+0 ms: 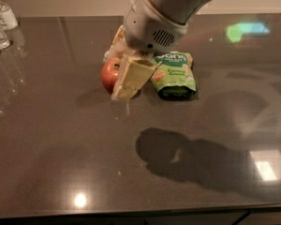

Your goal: Pick apple

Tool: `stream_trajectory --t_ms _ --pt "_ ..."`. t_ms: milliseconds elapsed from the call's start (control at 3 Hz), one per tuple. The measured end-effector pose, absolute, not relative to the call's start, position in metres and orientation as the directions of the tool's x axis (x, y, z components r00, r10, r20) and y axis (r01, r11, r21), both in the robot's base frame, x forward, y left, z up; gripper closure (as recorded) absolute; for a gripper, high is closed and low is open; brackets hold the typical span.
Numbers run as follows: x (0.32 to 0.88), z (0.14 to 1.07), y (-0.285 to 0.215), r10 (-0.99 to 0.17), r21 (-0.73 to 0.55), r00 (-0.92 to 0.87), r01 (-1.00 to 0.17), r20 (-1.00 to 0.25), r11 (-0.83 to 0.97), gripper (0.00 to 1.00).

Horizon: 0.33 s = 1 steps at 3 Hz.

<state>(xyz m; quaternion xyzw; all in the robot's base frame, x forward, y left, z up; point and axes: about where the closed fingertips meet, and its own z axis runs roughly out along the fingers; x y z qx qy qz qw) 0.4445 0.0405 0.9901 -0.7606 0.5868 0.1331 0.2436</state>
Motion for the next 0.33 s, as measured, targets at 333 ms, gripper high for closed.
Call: stream_trajectory --t_ms 333 --pt "0.4452 1.0036 0.0416 -0.821 -0.239 0.287 -0.952 -0.493 -0.189 1.0"
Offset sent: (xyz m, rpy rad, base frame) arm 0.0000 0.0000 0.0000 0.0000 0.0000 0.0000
